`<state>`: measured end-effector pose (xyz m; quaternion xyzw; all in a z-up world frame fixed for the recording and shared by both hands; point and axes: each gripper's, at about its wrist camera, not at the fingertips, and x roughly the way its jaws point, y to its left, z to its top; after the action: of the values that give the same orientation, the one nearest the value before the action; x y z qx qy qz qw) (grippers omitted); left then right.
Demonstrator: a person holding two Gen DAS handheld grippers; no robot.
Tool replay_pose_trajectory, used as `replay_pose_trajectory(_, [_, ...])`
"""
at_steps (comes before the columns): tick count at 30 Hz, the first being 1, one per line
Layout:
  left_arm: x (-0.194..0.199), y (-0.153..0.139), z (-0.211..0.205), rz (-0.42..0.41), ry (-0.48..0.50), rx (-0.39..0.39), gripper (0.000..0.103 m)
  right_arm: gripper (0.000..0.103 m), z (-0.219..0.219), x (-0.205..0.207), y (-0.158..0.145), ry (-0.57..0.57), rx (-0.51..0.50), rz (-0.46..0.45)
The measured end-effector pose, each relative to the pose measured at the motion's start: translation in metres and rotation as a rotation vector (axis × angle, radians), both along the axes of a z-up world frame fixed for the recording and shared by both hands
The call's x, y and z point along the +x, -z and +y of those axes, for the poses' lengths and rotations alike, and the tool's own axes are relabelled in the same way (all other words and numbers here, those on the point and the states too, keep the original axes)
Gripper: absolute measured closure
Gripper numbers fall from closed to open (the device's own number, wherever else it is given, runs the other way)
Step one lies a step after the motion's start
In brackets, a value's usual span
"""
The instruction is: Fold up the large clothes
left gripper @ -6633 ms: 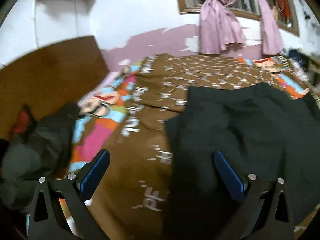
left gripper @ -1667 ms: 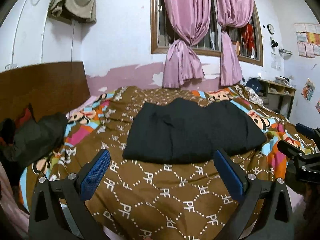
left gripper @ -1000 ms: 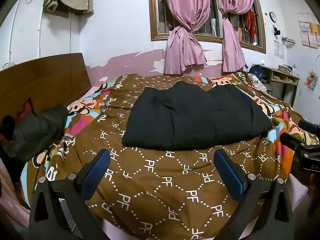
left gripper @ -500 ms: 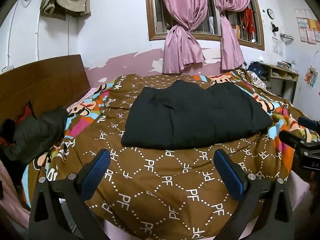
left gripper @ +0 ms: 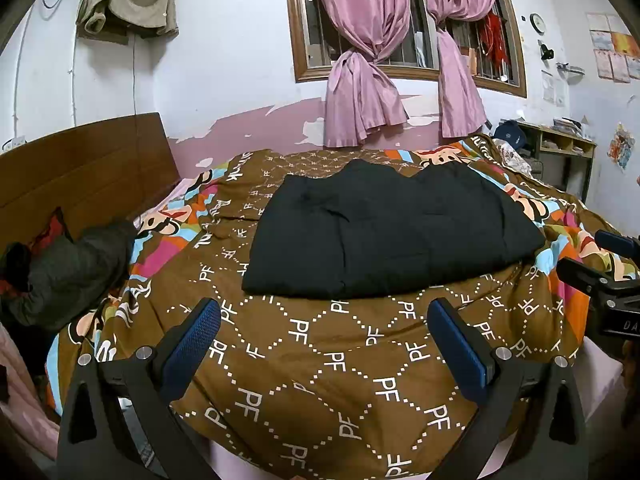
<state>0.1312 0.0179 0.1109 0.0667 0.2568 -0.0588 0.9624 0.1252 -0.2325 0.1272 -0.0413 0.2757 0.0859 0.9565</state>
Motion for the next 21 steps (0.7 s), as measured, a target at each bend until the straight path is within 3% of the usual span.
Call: replay_pose_trajectory(21, [0.0005,0.0014,0.0004,-0.001,0.004,0.007,0.002,0.0,0.0007,0.0003,-0.0011,0.001,0.0,0.002])
